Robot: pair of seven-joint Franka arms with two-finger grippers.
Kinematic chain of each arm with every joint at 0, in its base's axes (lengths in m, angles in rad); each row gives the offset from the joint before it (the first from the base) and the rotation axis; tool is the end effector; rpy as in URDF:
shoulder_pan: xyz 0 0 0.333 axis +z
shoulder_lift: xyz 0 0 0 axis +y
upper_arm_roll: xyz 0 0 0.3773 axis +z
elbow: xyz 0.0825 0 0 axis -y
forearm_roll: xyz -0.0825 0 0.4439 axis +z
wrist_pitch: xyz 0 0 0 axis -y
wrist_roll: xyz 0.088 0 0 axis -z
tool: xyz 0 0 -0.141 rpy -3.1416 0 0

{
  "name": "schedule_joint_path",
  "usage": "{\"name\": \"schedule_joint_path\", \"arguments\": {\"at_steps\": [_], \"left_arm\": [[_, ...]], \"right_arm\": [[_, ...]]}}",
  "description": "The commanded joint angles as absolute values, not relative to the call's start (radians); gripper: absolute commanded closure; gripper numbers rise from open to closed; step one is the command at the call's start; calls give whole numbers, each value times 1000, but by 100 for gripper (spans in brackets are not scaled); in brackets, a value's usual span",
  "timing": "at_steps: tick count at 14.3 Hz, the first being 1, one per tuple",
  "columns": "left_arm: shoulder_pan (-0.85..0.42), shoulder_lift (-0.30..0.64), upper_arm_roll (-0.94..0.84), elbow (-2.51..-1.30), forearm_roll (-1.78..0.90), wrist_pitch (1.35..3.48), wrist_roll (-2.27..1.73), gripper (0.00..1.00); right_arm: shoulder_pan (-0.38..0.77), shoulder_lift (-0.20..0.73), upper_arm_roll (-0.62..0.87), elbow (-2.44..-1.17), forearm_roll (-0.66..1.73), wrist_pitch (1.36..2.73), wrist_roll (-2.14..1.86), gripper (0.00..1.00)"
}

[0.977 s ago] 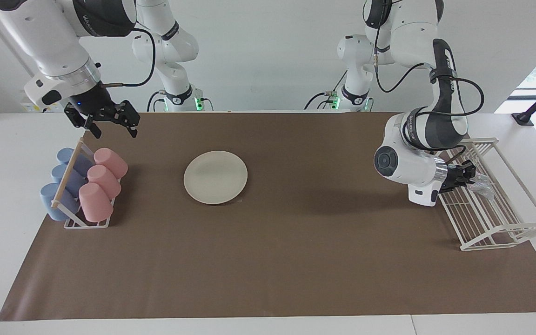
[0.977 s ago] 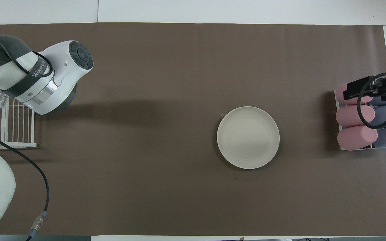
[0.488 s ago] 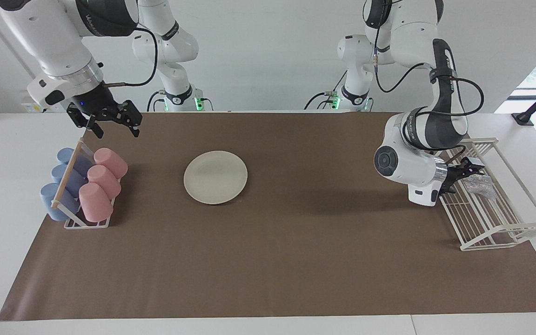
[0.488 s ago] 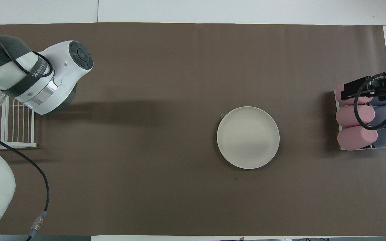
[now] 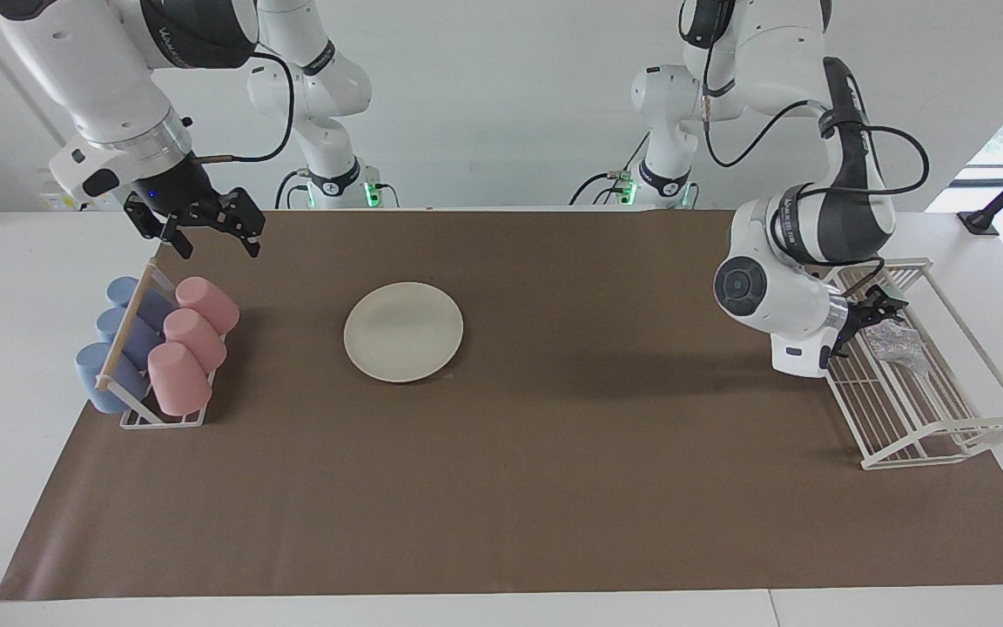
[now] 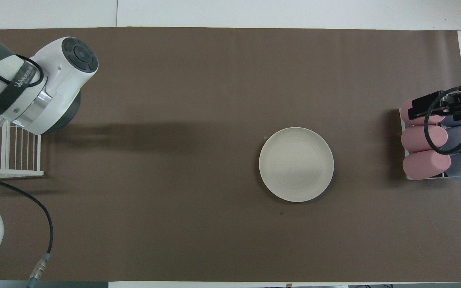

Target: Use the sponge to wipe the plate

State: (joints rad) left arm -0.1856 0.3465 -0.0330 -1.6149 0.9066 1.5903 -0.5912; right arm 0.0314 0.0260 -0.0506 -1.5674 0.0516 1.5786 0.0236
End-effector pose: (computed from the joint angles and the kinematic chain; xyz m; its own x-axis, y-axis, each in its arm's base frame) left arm 0.7063 -0.0418 0.4521 0.9879 0.1224 0.0954 0.1490 -0.5749 -0.8046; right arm 0.6239 -0.0043 0.6384 0.9989 -0.0432 -0.0160 -0.0439 -0.9978 -0.0499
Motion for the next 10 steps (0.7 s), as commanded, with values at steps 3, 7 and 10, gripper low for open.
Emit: {"name": "schedule_joint_path", "arguments": {"at_steps": [3,7,10], "left_arm": [[-155,157,-31,-1621,633,1592,-468,0],[-78,-3,-29,-1621,304,1569,-370,0],[-51,-73,-28,-1624,186,1504,-284,0]], "right_arm": [[26,21,-38,-1571,40,1580,37,0],[14,21,-43,-1569,38,1583,-9,0],[15,28,-43,-1559,35,1589,-12,0]]}}
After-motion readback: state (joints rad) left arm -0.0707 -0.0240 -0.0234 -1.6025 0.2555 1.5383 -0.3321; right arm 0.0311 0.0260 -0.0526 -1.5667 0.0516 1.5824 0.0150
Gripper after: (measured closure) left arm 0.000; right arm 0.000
